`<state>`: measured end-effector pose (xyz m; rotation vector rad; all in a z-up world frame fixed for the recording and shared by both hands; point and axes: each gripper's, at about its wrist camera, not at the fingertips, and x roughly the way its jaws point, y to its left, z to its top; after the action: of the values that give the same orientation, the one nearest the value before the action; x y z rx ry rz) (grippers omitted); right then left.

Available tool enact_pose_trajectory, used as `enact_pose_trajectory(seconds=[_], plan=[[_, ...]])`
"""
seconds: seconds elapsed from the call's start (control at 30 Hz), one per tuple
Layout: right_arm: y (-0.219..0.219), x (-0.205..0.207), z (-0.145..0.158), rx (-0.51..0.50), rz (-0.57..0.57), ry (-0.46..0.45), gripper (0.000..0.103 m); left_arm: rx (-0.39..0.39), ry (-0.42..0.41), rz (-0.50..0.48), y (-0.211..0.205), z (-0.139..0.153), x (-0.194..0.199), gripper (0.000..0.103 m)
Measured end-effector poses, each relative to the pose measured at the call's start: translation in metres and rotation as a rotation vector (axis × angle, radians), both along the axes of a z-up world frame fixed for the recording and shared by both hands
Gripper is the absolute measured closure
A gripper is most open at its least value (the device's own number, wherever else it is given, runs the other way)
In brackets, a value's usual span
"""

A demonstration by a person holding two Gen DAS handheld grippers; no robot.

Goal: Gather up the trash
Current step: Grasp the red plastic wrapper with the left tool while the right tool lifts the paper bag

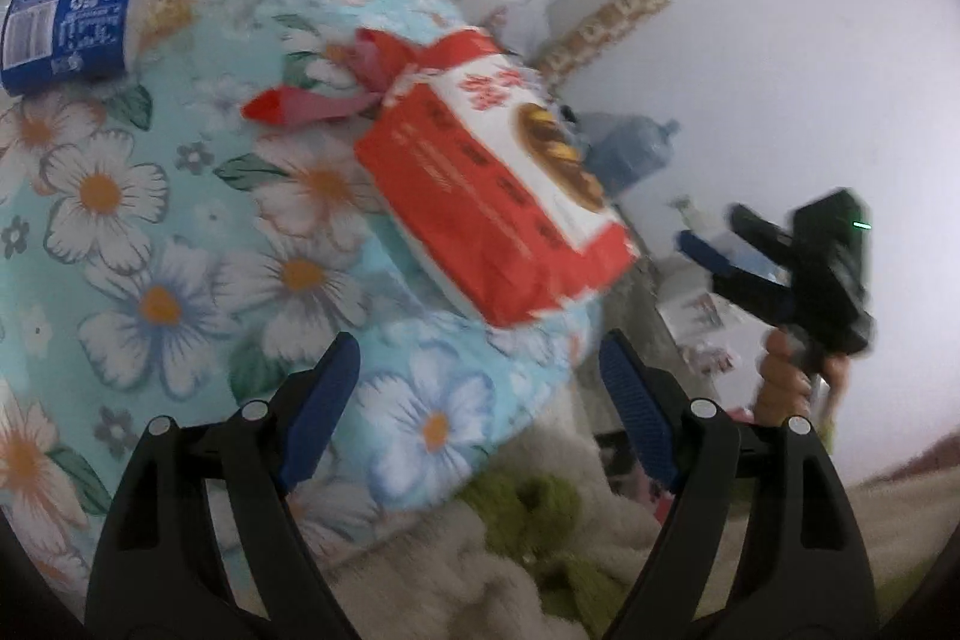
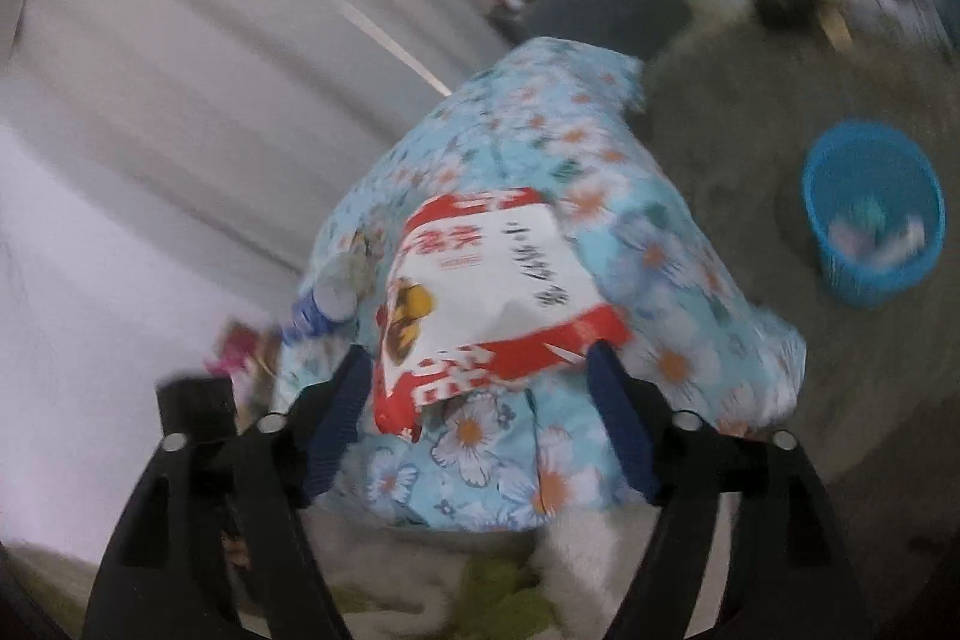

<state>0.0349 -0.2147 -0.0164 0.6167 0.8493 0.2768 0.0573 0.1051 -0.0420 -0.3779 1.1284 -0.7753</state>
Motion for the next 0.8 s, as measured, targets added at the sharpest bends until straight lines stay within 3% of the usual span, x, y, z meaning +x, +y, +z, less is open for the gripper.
enact_pose_trajectory(seconds=[0.1, 0.23, 0.3, 0.37, 0.43, 0.53, 0.8], plan=[[0.050, 0.024, 0.006, -0.180, 0.082, -0.032, 0.017, 0.012, 0.035, 0.042, 0.000, -0.011, 0.009, 0.026], [0.093, 0.042, -0.007, -0.379, 0.145, -0.032, 0.016, 0.020, 0.027, 0.090, 0.014, -0.013, 0.007, 0.026], [0.103, 0.054, -0.026, -0.438, 0.145, 0.028, 0.016, 0.025, 0.014, 0.109, 0.013, -0.012, 0.003, 0.026], [0.103, 0.058, -0.035, -0.393, 0.156, 0.044, 0.025, 0.042, -0.008, 0.121, 0.015, -0.011, 0.003, 0.026], [0.098, 0.057, -0.033, -0.344, 0.146, 0.048, 0.043, 0.063, -0.030, 0.125, 0.017, -0.009, 0.004, 0.026], [0.093, 0.055, -0.030, -0.296, 0.135, 0.055, 0.057, 0.063, -0.048, 0.125, 0.018, -0.005, 0.008, 0.026], [0.094, 0.041, -0.020, -0.214, 0.145, 0.028, 0.079, 0.051, -0.085, 0.131, 0.011, 0.004, 0.017, 0.026]])
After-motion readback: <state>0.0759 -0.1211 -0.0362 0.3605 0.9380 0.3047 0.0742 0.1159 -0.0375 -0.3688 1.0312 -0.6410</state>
